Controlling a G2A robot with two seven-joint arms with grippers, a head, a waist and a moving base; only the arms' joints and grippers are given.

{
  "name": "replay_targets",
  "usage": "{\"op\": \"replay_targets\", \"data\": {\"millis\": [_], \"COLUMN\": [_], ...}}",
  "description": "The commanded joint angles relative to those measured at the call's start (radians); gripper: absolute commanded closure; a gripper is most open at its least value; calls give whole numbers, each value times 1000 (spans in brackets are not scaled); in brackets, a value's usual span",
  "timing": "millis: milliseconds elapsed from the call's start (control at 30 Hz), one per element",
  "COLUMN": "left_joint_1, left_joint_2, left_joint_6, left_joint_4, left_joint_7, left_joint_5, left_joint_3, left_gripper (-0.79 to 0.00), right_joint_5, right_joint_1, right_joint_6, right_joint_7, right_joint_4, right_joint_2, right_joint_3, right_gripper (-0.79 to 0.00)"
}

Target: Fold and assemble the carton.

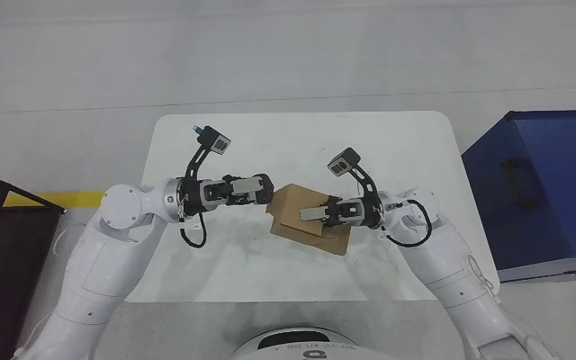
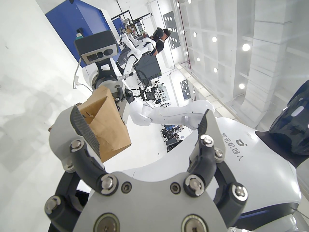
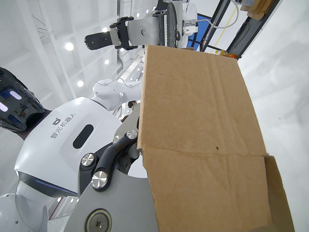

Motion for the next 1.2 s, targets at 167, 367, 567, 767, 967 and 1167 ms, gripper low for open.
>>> {"op": "replay_targets", "data": {"millis": [167,367,567,767,967,1167], "left_joint_1": [1,2,7,-1,-11,-15], "left_joint_2": [-3,-5,-7,-11,-15,-18], "left_joint_6": [-5,-5,-7,0,-5,-16], "left_joint_4": [9,9,5,-1,-1,-1], "left_joint_7": [-3,7,8,5,4,-15], "left_joint_5": [2,9,19,28,26,-5], "left_joint_3": [9,14,23,47,63,70], "left_gripper": [-785,-785,-785,-785,-785,-785], "right_joint_5": [7,13,13,11,10,7], "right_joint_1": [2,2,6,8,7,8], "right_joint_6": [-8,-10,-9,-12,-14,-16], "right_joint_7": [-4,-9,-13,-16,-14,-14], "right_joint_4": [2,2,4,4,0,-3], "right_joint_2": [1,3,4,5,6,8], "right_joint_3": [-5,-9,-15,-20,-25,-29], "right_gripper": [0,0,0,0,0,0]}}
